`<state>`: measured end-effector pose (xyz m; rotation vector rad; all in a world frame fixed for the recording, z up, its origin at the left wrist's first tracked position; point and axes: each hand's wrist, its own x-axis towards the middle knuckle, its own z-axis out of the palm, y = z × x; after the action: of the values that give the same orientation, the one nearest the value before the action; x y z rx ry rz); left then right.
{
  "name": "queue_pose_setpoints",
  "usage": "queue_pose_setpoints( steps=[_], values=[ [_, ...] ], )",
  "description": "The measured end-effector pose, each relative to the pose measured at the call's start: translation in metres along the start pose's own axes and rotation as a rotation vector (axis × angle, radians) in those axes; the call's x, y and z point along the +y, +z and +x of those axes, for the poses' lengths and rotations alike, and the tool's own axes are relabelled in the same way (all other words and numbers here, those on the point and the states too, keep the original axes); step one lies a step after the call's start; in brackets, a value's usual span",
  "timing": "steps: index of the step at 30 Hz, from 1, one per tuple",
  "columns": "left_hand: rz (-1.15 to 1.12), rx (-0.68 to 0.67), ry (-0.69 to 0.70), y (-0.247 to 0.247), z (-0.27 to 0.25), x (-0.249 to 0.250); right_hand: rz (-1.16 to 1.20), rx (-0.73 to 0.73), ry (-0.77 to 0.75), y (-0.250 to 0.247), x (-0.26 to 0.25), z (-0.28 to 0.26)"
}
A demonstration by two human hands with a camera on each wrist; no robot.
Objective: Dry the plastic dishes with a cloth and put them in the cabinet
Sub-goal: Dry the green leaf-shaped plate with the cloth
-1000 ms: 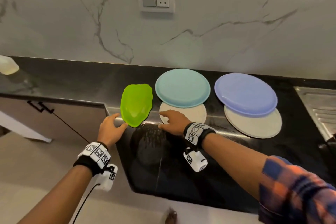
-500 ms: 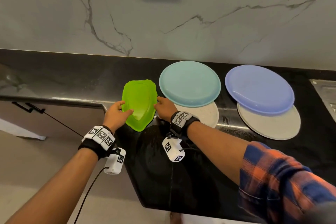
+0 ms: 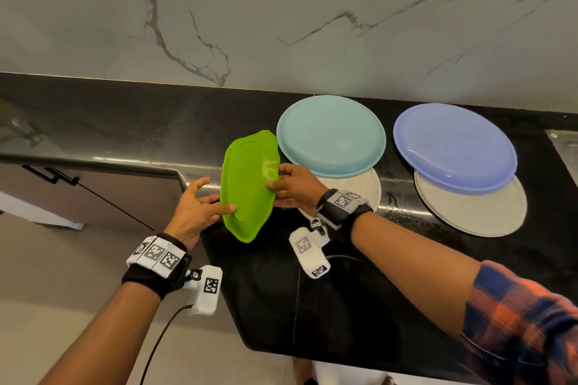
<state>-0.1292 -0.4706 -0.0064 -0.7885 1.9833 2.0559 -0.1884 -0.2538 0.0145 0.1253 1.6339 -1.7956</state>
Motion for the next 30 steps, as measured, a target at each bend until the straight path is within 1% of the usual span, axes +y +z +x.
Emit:
queue_pose_setpoints(
  steps=[1,3,6,8,11,15,20,23,27,30],
  values=[
    [-0.022,-0.012,-0.003,0.002,-0.007,-0.003,0.01,-0.035,-0.011,-0.006,0.001,-0.013],
    [-0.051,-0.039,0.004,0.013,-0.022,-0.01,0.037,-0.049,-0.038,-0.023,0.012,-0.039],
    [-0.043,-0.135,0.051,0.046,-0.053,-0.017,0.093,-0.024,-0.061,-0.06,0.035,-0.081],
    [-0.065,-0.207,0.056,0.076,-0.072,-0.024,0.113,0.006,-0.057,-0.088,0.051,-0.112],
    [-0.09,-0.273,0.015,0.125,-0.096,-0.037,0.077,0.1,-0.047,-0.128,0.076,-0.157],
    [-0.047,-0.367,-0.07,0.196,-0.125,-0.056,0.053,0.25,-0.026,-0.183,0.111,-0.215],
    [0.027,-0.439,-0.152,0.269,-0.154,-0.078,0.029,0.444,0.028,-0.241,0.148,-0.266],
    [0.072,-0.442,-0.174,0.297,-0.164,-0.09,-0.093,0.521,-0.005,-0.264,0.161,-0.286],
    [0.126,-0.408,-0.155,0.315,-0.172,-0.1,-0.281,0.609,-0.044,-0.277,0.162,-0.305],
    [0.156,-0.376,-0.136,0.32,-0.172,-0.103,-0.579,0.667,-0.063,-0.283,0.161,-0.311]
  ],
)
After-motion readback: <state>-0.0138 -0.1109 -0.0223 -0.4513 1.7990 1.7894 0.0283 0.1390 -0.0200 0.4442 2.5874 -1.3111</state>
